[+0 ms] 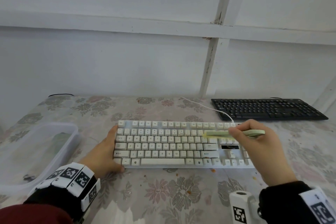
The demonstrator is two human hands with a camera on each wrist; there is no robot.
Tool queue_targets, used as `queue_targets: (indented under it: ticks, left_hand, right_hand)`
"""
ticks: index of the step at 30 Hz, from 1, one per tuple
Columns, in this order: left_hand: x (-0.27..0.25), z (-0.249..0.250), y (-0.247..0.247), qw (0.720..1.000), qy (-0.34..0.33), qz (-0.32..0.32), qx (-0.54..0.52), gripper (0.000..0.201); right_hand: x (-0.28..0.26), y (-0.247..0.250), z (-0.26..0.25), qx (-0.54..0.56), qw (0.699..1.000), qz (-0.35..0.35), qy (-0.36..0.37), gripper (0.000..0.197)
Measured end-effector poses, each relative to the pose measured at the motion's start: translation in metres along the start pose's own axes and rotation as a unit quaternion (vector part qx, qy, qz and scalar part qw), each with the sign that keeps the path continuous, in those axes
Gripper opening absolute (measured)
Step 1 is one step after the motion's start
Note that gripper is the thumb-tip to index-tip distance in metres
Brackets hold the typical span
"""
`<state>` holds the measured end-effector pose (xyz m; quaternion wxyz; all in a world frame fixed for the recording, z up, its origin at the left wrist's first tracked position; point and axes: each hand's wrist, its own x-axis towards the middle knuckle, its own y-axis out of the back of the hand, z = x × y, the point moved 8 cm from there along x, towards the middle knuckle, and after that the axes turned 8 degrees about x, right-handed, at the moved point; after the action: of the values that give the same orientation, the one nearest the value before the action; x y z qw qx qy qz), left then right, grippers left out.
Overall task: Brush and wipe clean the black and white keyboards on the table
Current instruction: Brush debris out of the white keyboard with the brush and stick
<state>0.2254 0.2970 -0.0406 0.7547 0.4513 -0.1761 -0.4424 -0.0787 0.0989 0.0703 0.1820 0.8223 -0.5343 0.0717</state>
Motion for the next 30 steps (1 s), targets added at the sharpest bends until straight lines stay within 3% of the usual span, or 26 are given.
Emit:
queue_targets:
  ticks: [11, 16, 22, 27, 30]
  left_hand:
    - [-0.005, 0.006, 0.002, 1.0, 0.022, -0.009, 0.005, 0.122]
    - [-0.006, 0.008, 0.004, 1.0, 0.025, -0.01, 0.008, 0.121]
    - [-0.008, 0.009, 0.004, 1.0, 0.025, -0.013, 0.005, 0.121]
    - [-0.008, 0.009, 0.004, 1.0, 0.024, -0.012, 0.0, 0.122]
    - [-0.008, 0.007, 0.004, 1.0, 0.026, -0.012, -0.005, 0.122]
  right_hand:
    - [0.011, 0.035, 0.023, -0.063, 0.998, -0.004, 0.007, 0.017]
    - [0.012, 0.035, 0.022, -0.042, 0.999, -0.021, 0.01, 0.018]
    - [0.024, 0.073, 0.025, -0.069, 0.997, 0.039, 0.016, 0.017]
    - [0.026, 0.074, 0.025, -0.046, 0.999, -0.007, 0.015, 0.014]
    - [0.028, 0.091, 0.032, -0.077, 0.996, 0.03, 0.017, 0.016]
